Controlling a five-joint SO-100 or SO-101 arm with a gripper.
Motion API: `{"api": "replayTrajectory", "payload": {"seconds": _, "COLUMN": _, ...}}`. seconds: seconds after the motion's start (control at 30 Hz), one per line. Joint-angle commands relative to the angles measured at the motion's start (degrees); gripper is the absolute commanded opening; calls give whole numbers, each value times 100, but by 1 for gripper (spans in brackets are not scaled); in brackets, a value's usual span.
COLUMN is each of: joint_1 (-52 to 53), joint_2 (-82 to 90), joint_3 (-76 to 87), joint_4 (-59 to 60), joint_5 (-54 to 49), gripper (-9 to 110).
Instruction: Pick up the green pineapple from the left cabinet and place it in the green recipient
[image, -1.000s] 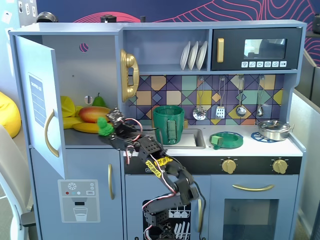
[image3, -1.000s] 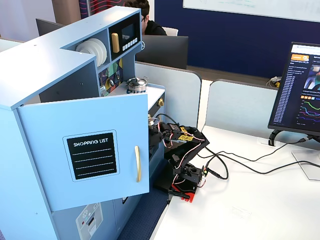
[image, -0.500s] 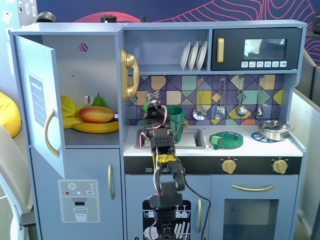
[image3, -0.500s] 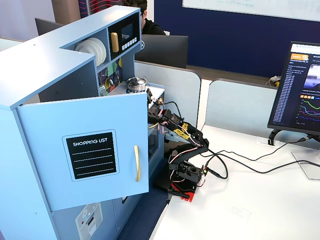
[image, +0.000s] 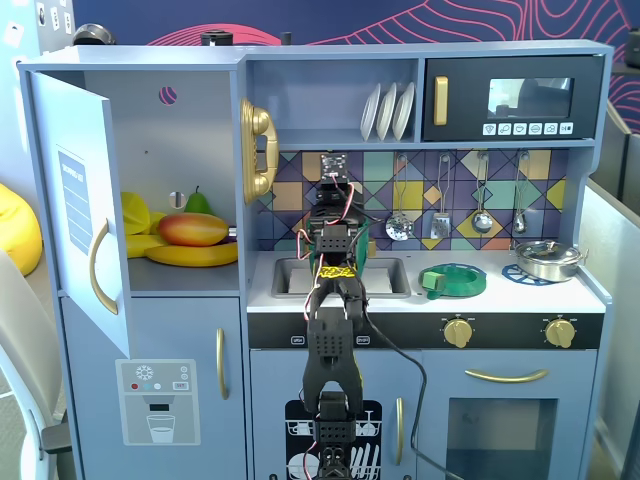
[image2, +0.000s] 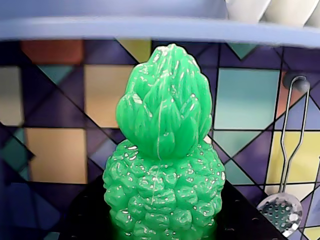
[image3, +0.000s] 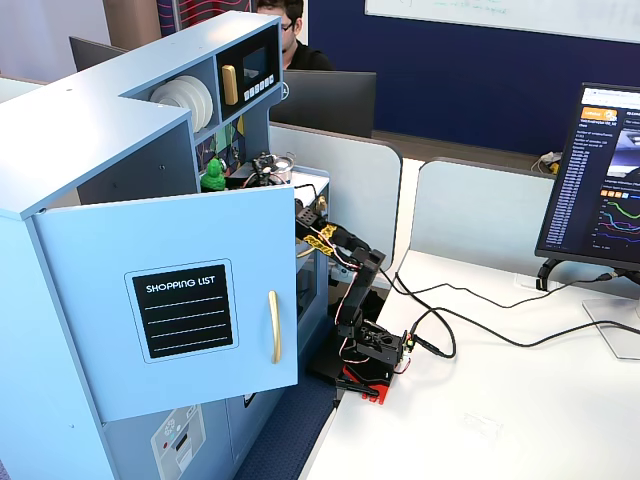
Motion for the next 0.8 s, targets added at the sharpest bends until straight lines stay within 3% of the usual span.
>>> {"api": "replayTrajectory", "payload": {"seconds": 0.0, "joint_1": 132, "joint_2": -202, "joint_3": -598, "joint_4": -97, "joint_5": 202, "gripper": 18}}
{"api": "replayTrajectory", "payload": {"seconds": 0.1, "joint_1": 149, "joint_2": -246, "joint_3": -598, "joint_4": -62, "joint_5": 519, "gripper": 46}}
{"api": "replayTrajectory", "payload": {"seconds": 0.2, "joint_1": 149, "joint_2": -246, "joint_3": -527, "joint_4": -62, "joint_5": 606, "gripper": 56}}
{"api": "replayTrajectory", "payload": {"seconds": 0.43, "joint_1": 88, "joint_2": 281, "joint_3": 70, "joint_4": -62, "joint_5": 554, "gripper": 54}}
{"api": "replayTrajectory", "payload": {"seconds": 0.57, "joint_1": -44, "joint_2": 1925, "joint_3": 1969, "joint_4": 9, "joint_5": 642, "gripper": 49}}
{"api": "replayTrajectory", "payload": {"seconds": 0.77, "joint_1": 9, "joint_2": 5071, "joint_3": 4843, "joint_4": 2109, "joint_5": 1055, "gripper": 45}}
